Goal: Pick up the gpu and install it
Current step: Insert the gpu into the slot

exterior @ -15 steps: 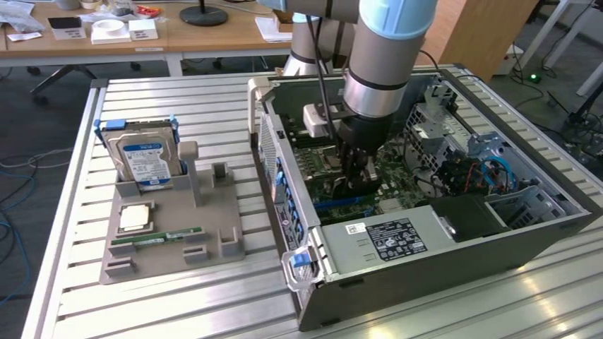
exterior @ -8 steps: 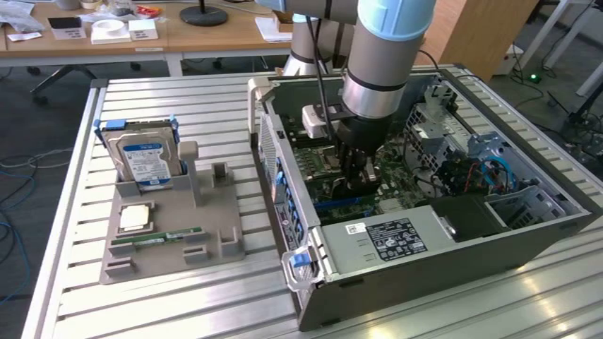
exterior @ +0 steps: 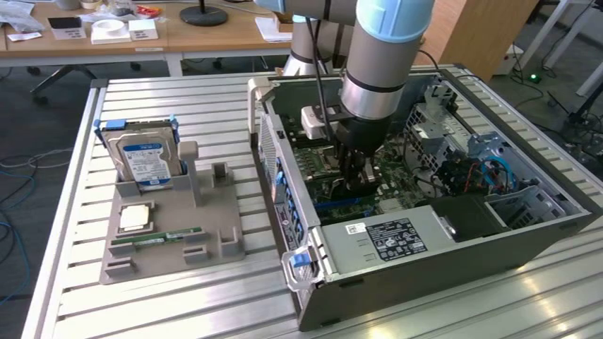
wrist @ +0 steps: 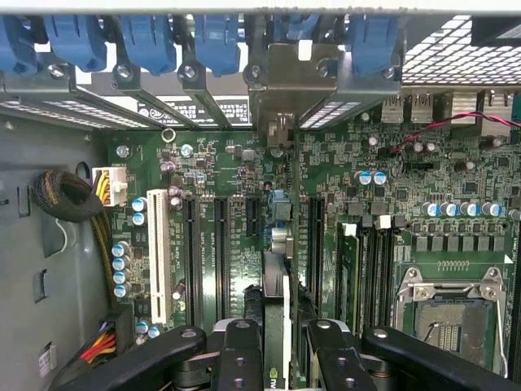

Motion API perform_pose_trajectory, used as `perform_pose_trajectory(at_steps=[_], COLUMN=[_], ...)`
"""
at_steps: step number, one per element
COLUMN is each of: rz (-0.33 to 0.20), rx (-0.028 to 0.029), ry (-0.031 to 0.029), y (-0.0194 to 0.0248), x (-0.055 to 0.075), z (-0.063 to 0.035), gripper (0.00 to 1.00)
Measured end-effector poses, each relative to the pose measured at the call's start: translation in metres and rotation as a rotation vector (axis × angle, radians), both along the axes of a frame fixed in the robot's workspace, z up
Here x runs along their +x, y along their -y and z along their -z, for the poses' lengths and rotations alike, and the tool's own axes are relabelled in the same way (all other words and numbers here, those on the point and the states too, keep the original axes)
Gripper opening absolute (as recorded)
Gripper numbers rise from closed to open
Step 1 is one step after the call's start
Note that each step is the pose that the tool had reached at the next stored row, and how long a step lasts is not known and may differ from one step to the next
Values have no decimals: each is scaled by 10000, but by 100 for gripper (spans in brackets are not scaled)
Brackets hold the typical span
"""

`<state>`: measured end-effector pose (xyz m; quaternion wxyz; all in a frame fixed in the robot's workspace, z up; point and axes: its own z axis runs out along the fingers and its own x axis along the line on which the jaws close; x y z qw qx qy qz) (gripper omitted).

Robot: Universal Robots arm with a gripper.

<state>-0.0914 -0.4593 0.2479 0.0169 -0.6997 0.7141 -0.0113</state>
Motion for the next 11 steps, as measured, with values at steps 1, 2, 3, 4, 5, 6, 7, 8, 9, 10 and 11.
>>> perform_pose_trajectory(at_steps=[1, 2, 3, 4, 5, 6, 7, 8, 9, 10, 11], rz=[-1, -2, -1, -1, -1, 0, 0, -1, 0, 0, 0], rx=[0, 0, 0, 0, 0, 2, 5, 3, 3, 2, 1], ry=[0, 1, 1, 0, 1, 1, 1, 1, 2, 1, 1], y=[0, 0, 0, 0, 0, 0, -1, -1, -1, -1, 0], x=[0, -1, -1, -1, -1, -2, -2, -2, -1, -2, -2], z=[0, 1, 1, 1, 1, -1, -6, -11, -14, -16, -17], gripper=[26, 26, 26, 26, 26, 26, 26, 26, 26, 26, 26])
